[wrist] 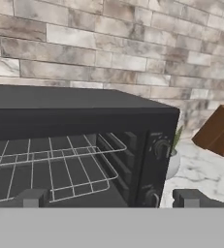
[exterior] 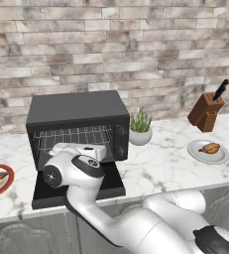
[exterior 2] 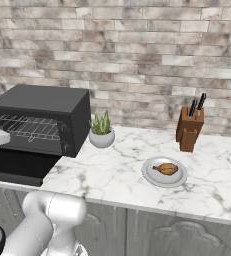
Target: Open the toaster oven door. Place the baguette on the bottom rack in the toaster oven and place the chicken drumstick on the top rack.
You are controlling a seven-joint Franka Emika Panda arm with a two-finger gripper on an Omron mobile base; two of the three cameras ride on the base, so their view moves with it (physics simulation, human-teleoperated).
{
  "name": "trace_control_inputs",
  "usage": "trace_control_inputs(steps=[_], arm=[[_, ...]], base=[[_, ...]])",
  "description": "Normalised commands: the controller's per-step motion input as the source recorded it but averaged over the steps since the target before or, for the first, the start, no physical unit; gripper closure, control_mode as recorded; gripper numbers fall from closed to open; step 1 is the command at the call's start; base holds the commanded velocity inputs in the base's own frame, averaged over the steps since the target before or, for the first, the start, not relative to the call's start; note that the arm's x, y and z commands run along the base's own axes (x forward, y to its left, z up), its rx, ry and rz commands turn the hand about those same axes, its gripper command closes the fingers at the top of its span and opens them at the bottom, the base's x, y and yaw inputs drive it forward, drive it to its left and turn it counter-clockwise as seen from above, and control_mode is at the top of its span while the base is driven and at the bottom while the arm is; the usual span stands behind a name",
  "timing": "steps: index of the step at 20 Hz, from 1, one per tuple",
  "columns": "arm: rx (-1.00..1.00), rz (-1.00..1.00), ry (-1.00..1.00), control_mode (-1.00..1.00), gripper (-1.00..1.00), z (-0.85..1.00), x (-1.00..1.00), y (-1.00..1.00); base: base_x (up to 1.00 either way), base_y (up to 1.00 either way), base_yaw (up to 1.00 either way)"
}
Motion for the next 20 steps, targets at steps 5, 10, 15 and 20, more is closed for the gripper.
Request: trace_control_inputs(steps=[5,10,15,20], arm=[[-0.07,0.0,-0.13,-1.0,-1.0,0.03,0.0,0.08],[0.0,0.0,-0.06,-1.0,-1.0,0.17,0.0,0.01],[0.0,0.0,-0.06,-1.0,-1.0,0.11,-0.01,0.0],[0.01,0.0,0.0,-1.0,-1.0,0.0,0.02,-0.05]], base=[[0.0,0.0,0.0],[0.0,0.0,0.0],[0.0,0.0,0.0],[0.0,0.0,0.0]])
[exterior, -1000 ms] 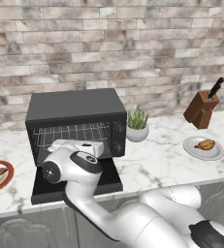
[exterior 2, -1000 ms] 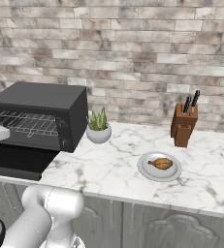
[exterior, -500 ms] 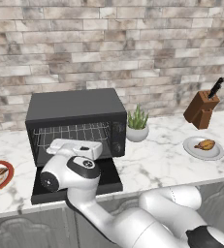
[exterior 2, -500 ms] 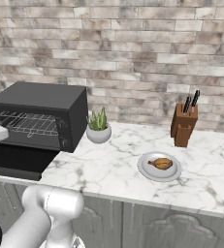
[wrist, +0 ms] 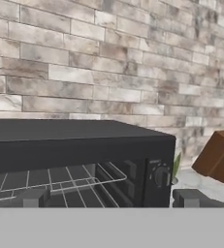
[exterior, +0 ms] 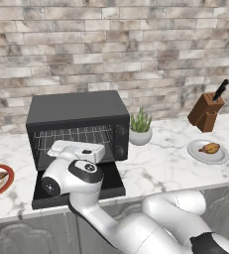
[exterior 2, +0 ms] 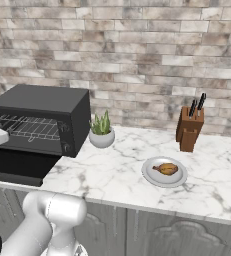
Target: Open the toaster oven door. Place the baguette on the bottom rack in the toaster oven and place the chicken drumstick on the top rack.
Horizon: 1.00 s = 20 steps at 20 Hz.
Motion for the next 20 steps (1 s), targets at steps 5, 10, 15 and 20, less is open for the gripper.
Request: trace_control_inputs(steps=[5,10,15,20], arm=[[0.04,0.0,0.0,-1.0,-1.0,-0.01,0.07,-0.18],[0.06,0.0,-0.01,-1.0,-1.0,0.0,0.03,-0.09],[0.07,0.0,-0.02,-1.0,-1.0,0.0,0.17,0.0],[0.07,0.0,-0.02,-1.0,-1.0,0.0,0.21,0.0]], base=[[0.0,0.0,0.0],[0.0,0.0,0.0],[0.0,0.0,0.0],[0.0,0.0,0.0]])
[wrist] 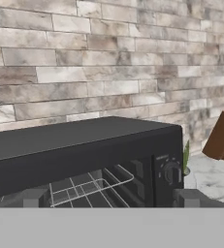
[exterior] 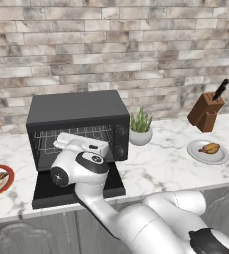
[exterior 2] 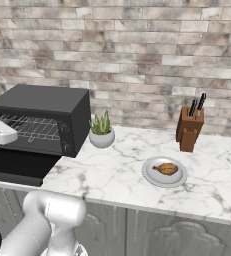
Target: Open the toaster oven door. Place the baguette on the bottom rack in the toaster oven and place the chicken drumstick on the top rack.
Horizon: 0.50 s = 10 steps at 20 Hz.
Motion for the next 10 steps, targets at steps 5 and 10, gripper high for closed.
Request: trace_control_inputs(steps=[5,10], arm=[[0.06,0.0,0.0,-1.0,-1.0,-0.08,0.15,0.0],[0.05,0.0,-0.03,-1.0,-1.0,-0.11,0.01,0.02]], base=[[0.0,0.0,0.0],[0.0,0.0,0.0]])
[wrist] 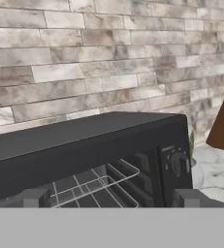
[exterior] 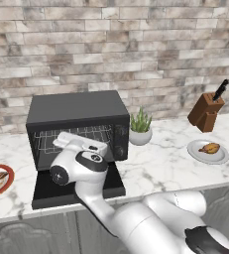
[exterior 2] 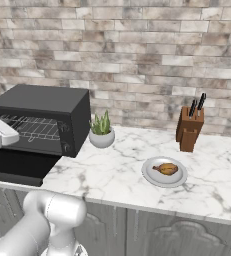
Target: Open the toaster oven door. Place the baguette on the bottom rack in the toaster oven and place the chicken drumstick on the top rack.
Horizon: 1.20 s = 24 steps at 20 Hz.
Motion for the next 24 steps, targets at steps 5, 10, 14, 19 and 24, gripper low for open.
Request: trace_control_inputs(steps=[5,10,14,19,24], arm=[[0.04,0.0,-0.06,-1.0,-1.0,-0.09,0.04,0.01],[0.03,0.0,-0.01,-1.0,-1.0,0.0,0.15,0.0],[0.04,0.0,0.0,-1.0,-1.0,-0.01,0.2,0.0],[0.04,0.0,0.0,-1.0,-1.0,-0.04,0.19,0.03],[0.01,0.0,0.0,-1.0,-1.0,-0.04,0.19,0.11]], base=[[0.0,0.0,0.0],[0.0,0.0,0.0],[0.0,0.0,0.0],[0.0,0.0,0.0],[0.0,0.0,0.0]])
